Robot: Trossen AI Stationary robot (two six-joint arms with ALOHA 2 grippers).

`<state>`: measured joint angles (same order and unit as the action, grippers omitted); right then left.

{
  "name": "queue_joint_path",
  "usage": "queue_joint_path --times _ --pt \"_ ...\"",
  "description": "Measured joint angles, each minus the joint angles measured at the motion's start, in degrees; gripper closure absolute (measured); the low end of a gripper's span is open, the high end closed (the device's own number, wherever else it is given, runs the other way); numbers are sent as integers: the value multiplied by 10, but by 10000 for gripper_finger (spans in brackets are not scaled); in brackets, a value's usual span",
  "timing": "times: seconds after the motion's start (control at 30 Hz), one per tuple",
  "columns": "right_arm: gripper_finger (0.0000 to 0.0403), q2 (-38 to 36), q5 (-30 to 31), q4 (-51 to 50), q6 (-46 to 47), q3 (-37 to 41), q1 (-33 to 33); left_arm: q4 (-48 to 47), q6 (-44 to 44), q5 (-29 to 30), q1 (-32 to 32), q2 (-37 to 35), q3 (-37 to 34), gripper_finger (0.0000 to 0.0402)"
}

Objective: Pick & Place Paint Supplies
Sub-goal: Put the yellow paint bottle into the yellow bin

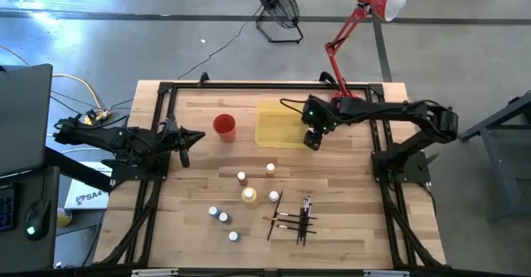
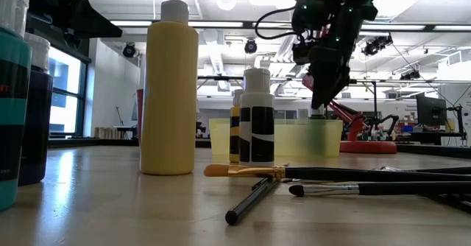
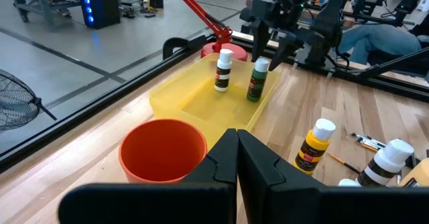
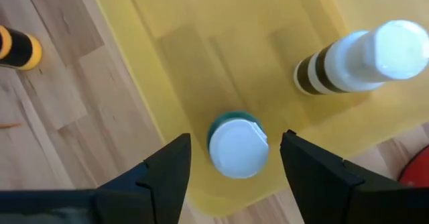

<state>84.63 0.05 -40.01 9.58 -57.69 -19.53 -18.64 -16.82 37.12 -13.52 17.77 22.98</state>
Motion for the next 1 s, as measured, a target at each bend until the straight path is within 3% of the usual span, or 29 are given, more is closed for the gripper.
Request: queue_joint_path --times 0.63,1.0 --pt "182 -142 8 -75 46 0 -1 0 0 0 0 0 0 402" --pt "182 -236 -72 -75 110 0 -1 0 0 0 0 0 0 402"
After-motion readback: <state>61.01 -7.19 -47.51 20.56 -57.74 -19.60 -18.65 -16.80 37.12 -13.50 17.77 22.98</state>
